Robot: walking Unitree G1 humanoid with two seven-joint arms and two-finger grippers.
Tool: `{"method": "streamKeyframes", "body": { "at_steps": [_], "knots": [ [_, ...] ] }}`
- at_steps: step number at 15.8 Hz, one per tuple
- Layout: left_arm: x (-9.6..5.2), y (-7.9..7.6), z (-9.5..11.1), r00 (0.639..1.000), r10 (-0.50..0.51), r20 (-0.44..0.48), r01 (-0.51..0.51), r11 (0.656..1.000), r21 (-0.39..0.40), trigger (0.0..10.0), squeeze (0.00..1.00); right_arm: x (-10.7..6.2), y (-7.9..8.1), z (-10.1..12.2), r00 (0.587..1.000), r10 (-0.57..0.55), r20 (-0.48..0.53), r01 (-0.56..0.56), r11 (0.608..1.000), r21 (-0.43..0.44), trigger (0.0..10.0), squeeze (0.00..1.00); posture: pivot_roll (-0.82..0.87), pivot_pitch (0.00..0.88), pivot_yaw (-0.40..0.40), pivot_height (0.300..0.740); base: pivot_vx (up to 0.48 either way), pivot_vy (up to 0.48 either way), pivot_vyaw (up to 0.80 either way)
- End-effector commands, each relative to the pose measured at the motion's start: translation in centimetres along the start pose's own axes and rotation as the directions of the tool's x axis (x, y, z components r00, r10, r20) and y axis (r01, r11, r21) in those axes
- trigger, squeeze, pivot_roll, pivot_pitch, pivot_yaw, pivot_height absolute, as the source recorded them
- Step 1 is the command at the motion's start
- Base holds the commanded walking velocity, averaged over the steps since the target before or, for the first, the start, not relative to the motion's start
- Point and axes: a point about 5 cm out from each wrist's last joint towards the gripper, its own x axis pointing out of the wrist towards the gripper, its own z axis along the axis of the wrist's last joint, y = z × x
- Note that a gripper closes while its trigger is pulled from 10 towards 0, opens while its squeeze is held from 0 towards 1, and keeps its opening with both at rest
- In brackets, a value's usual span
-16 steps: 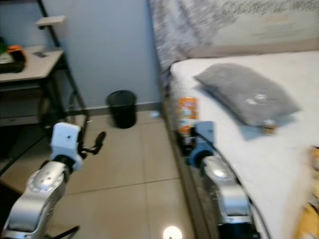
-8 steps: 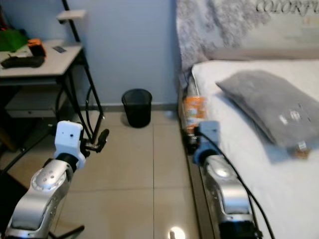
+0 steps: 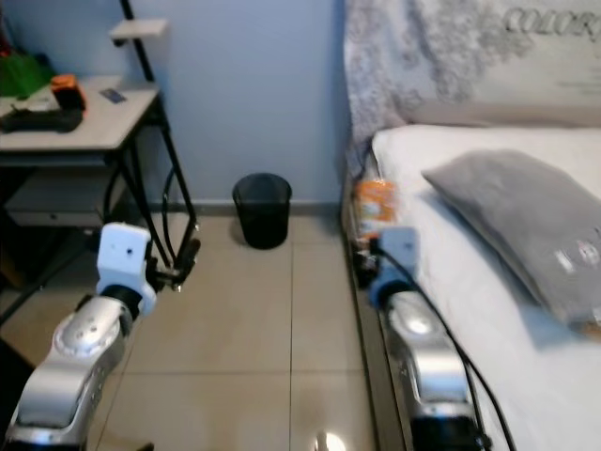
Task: Clean up the room
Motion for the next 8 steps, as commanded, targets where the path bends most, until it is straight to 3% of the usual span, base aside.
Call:
{"method": "streamKeyframes", "body": {
  "at_steps": [1, 8],
  "knots": [
    [-0.03, 0.95, 0.31, 0.999, 0.03, 0.01, -0.031, 0.999, 0.018, 10.0, 0.0, 0.32, 1.18, 0.84, 0.999, 0.034, 0.038, -0.034, 0.999, -0.007, 10.0, 0.0, -0.01, 0.0, 0.031, 0.74, 0.379, 0.0, 0.0],
    [-0.07, 0.37, 0.16, 1.0, 0.011, 0.009, -0.011, 1.0, 0.017, 10.0, 0.0, 0.38, 1.16, 0.94, 0.999, 0.007, 0.045, -0.006, 1.0, -0.015, 10.0, 0.0, 0.0, 0.0, 0.013, 0.74, 0.378, 0.0, 0.0]
  ]
}}
